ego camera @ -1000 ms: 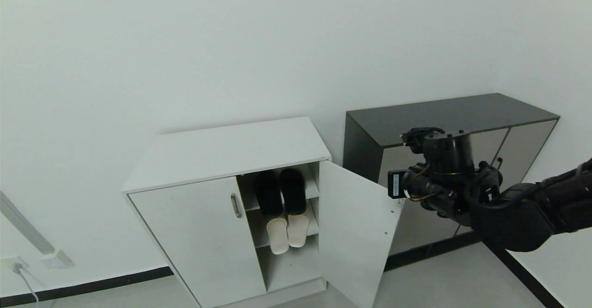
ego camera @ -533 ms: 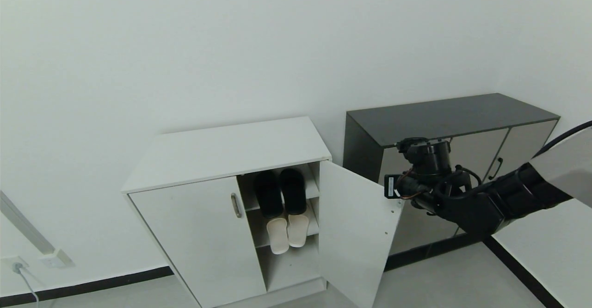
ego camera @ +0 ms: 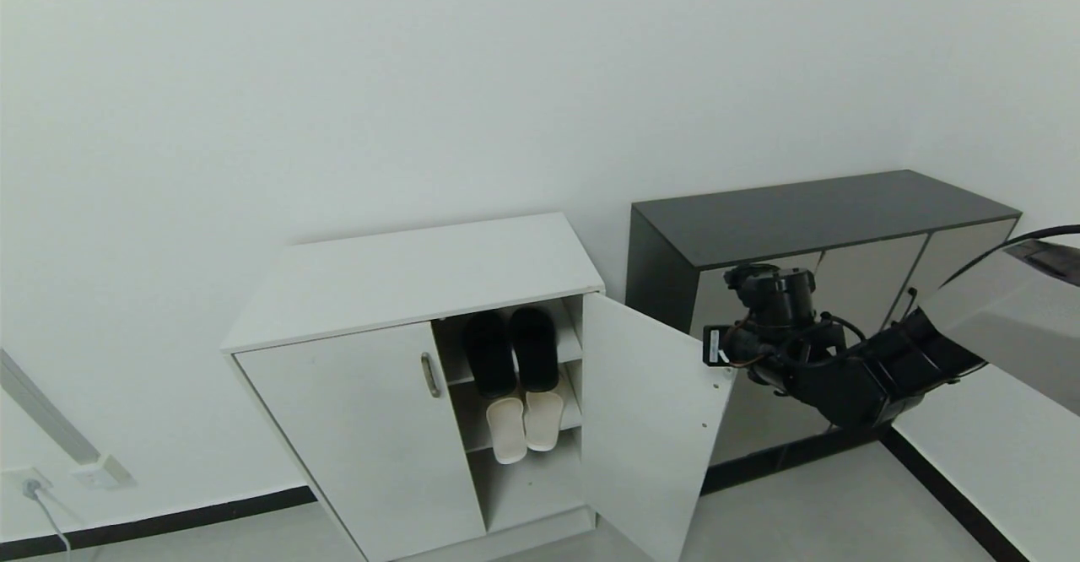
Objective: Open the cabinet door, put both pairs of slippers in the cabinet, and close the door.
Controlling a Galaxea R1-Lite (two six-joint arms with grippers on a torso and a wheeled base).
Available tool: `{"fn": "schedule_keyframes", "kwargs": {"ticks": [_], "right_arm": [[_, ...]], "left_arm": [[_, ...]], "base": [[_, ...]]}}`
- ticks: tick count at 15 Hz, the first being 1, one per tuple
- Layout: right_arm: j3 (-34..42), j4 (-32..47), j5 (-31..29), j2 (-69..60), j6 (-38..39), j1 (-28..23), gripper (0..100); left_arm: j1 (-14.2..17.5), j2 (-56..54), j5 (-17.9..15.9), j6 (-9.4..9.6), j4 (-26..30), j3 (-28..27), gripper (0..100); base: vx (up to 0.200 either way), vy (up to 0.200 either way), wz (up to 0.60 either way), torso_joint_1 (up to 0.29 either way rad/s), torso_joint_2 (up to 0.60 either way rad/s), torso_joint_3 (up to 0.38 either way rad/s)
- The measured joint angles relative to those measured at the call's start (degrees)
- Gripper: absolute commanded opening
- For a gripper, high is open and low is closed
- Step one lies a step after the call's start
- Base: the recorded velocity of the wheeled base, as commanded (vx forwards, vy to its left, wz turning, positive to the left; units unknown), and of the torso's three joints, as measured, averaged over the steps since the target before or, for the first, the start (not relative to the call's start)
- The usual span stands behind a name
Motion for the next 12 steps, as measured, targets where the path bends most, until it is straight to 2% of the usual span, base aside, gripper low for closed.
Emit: {"fn": "schedule_keyframes", "kwargs": {"ticks": [8,12], "right_arm": [[-0.3,-0.5,-0.1,2.1,-0.1,0.0,0],[2.4,-0.6,-0.4,0.7,-0.2,3.3,0]], "left_arm": [[0.0,0.0,0.0,-0.02,0.0,0.0,0],[0.0,0.0,0.0,0.02,0.0,0.0,0]], "base": [[0.000,0.000,0.00,0.000,0.00,0.000],[0.000,0.000,0.00,0.000,0.00,0.000]]}}
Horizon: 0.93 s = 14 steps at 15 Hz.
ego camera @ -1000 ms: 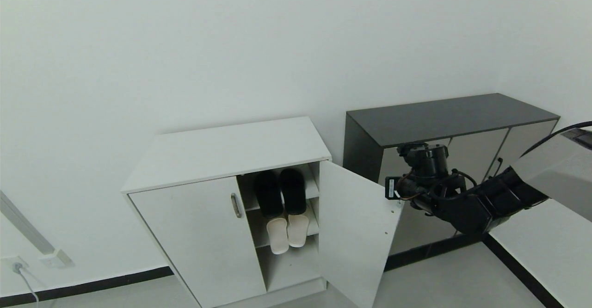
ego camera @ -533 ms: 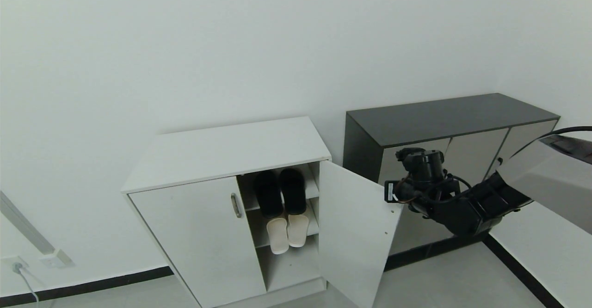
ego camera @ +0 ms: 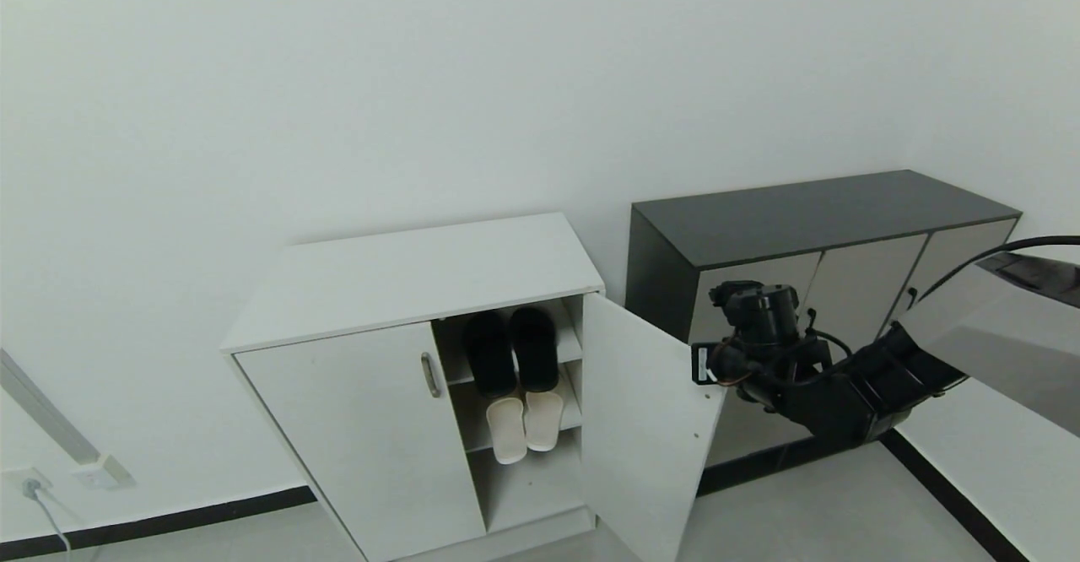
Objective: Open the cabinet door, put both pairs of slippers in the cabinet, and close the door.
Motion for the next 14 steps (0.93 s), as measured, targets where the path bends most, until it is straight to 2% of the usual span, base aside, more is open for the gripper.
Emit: {"fn": "schedule_keyframes", "kwargs": {"ticks": [4,8,11,14], "right_arm": [[5.1,-1.2,0.0,-3.6,0.1,7.1,0],[11.0,-7.6,-0.1,-7.5,-1.2,14.1,0],[14.8,-14.1,0.0,-8.6,-5.5,15.4,0],[16.0,-14.6,0.0,-8.7,-5.8,15.6,0]], "left_arm": [[0.0,0.0,0.0,-0.10,0.0,0.0,0],[0.0,0.0,0.0,-0.10,0.0,0.0,0],[0.0,0.0,0.0,-0.10,0.0,0.0,0],[0.0,0.0,0.0,-0.10,0.0,0.0,0]], "base": [[0.000,0.000,0.00,0.000,0.00,0.000],[0.000,0.000,0.00,0.000,0.00,0.000],[0.000,0.000,0.00,0.000,0.00,0.000],[0.000,0.000,0.00,0.000,0.00,0.000]]}}
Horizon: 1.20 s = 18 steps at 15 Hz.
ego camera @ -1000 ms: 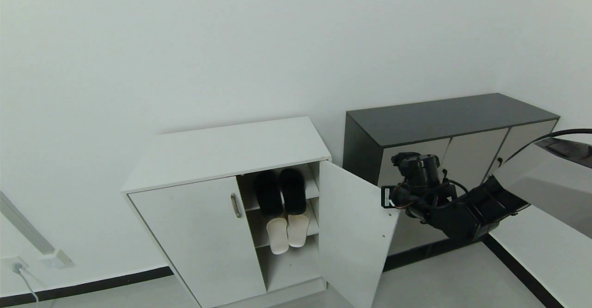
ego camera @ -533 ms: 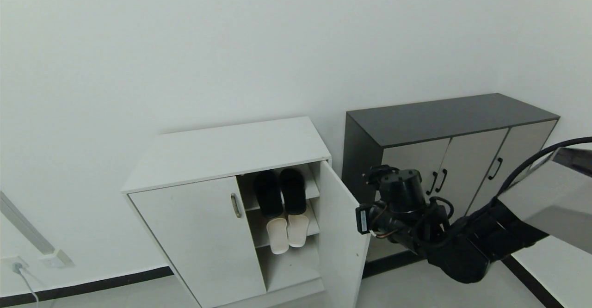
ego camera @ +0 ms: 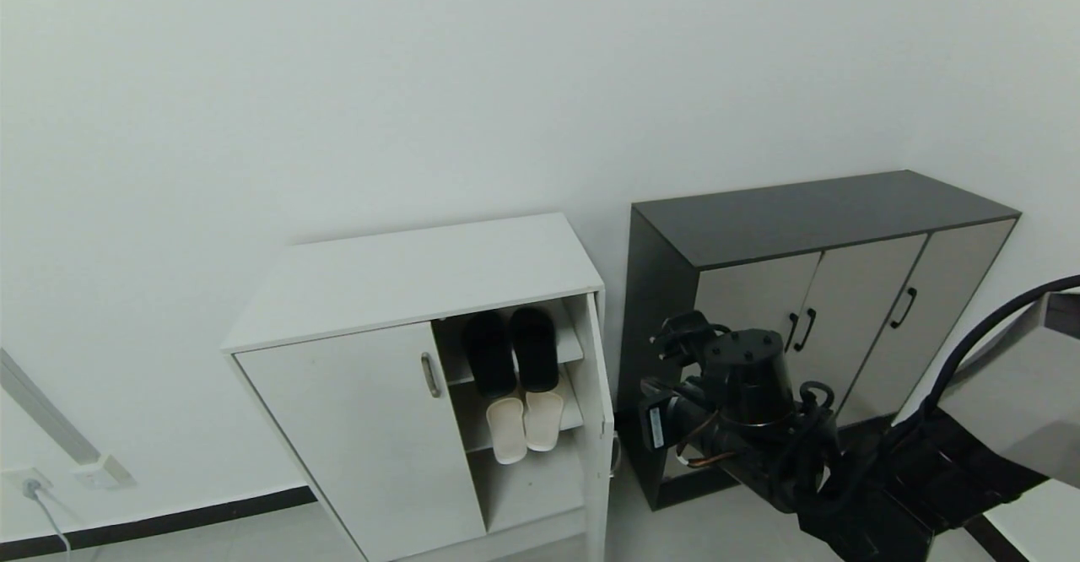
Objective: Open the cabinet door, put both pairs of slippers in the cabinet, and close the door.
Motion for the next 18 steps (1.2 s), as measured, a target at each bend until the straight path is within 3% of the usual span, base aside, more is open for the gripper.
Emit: {"fn": "schedule_keyframes", "kwargs": {"ticks": [3,9,18], "right_arm": [[0.1,0.0,0.0,0.0,-0.1,0.0,0],[0.4,0.1,0.0,0.3,-0.1,0.2,0],[1.5,-1.9,0.3,0.0,-4.1,-2.3,0]], "left_arm": [[0.0,0.0,0.0,0.00,0.0,0.0,0],[0.0,0.0,0.0,-0.04,0.0,0.0,0],[0.0,0.0,0.0,-0.04,0.0,0.0,0]], "base": [[0.000,0.000,0.00,0.000,0.00,0.000],[0.000,0.000,0.60,0.003,0.00,0.002],[0.000,0.000,0.00,0.000,0.00,0.000]]}}
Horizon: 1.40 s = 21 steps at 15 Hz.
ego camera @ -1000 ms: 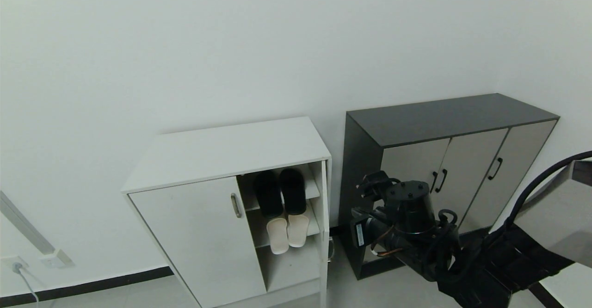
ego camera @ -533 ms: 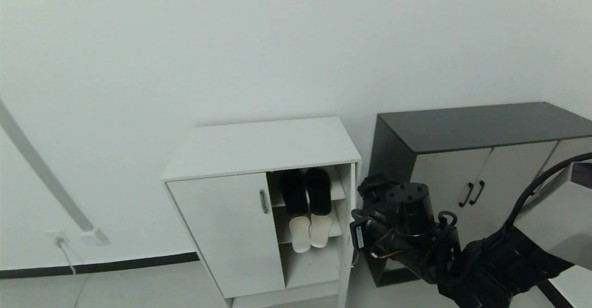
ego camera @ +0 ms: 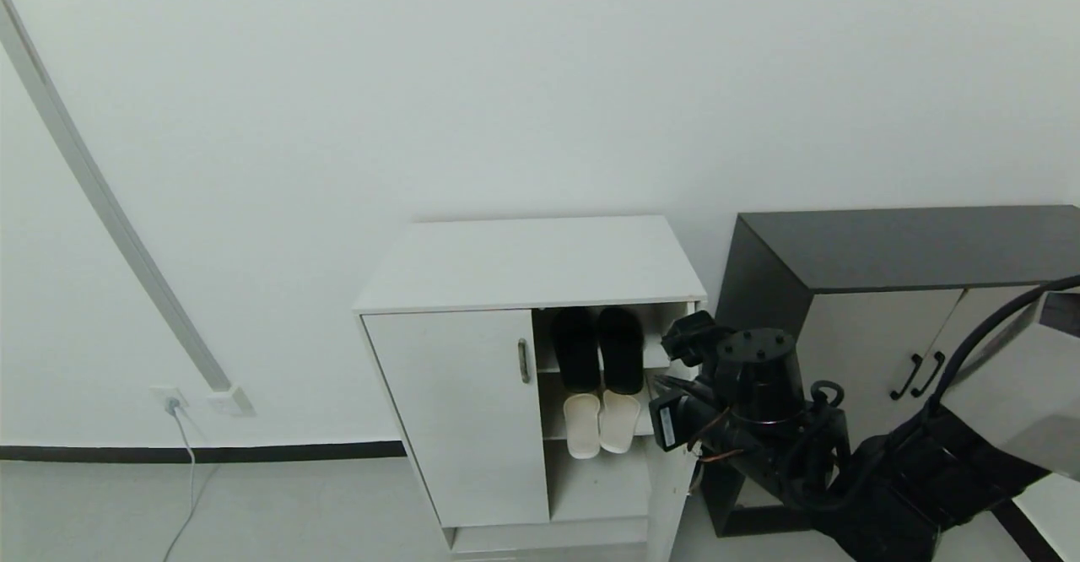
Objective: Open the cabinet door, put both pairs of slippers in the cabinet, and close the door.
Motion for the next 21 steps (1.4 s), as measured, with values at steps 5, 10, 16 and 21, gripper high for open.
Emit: {"fn": "schedule_keyframes", "kwargs": {"ticks": [5,10,16,21], "right_arm": [[3.3,0.1,0.0,-1.6,-6.0,-6.5,0],[6.3,0.4,0.0,-1.5,-6.6,-8.6,0],[5.8,-0.1,0.7,3.1,-6.3,-8.7,0],[2.3,-0.9,3.3,7.5,-4.5,-8.2,0]], "left_arm": [[0.0,0.0,0.0,-0.02,0.0,0.0,0],[0.0,0.0,0.0,0.02,0.0,0.0,0],[0.0,0.0,0.0,-0.02,0.0,0.0,0],[0.0,0.0,0.0,-0.02,0.0,0.0,0]], "base": [[0.000,0.000,0.00,0.000,0.00,0.000],[0.000,0.000,0.00,0.000,0.00,0.000],[0.000,0.000,0.00,0.000,0.00,0.000],[0.000,0.000,0.00,0.000,0.00,0.000]]}}
